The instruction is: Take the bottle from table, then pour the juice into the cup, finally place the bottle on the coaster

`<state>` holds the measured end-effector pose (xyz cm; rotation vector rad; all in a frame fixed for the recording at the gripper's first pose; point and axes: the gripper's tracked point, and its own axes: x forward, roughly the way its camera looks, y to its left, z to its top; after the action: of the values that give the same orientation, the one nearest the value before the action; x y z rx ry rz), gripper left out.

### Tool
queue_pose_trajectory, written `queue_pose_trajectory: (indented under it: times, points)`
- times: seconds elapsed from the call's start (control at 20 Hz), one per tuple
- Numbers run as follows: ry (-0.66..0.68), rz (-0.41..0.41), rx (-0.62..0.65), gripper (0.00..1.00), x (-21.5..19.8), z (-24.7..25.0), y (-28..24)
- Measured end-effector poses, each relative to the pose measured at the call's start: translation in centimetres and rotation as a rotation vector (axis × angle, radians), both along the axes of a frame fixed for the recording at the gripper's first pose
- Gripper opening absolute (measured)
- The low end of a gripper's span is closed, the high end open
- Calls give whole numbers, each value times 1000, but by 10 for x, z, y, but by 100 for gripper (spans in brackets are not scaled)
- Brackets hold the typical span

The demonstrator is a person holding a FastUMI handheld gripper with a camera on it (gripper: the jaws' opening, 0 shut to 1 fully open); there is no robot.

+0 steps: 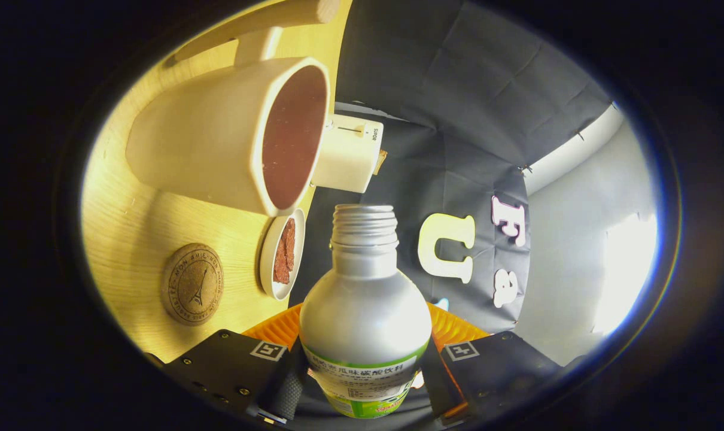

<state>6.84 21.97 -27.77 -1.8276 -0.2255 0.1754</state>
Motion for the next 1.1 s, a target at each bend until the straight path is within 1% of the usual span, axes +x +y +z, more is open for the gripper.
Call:
queue_pose_trajectory:
  times: [1.1]
  points:
    - [-44, 16, -62, 81, 2, 10, 2]
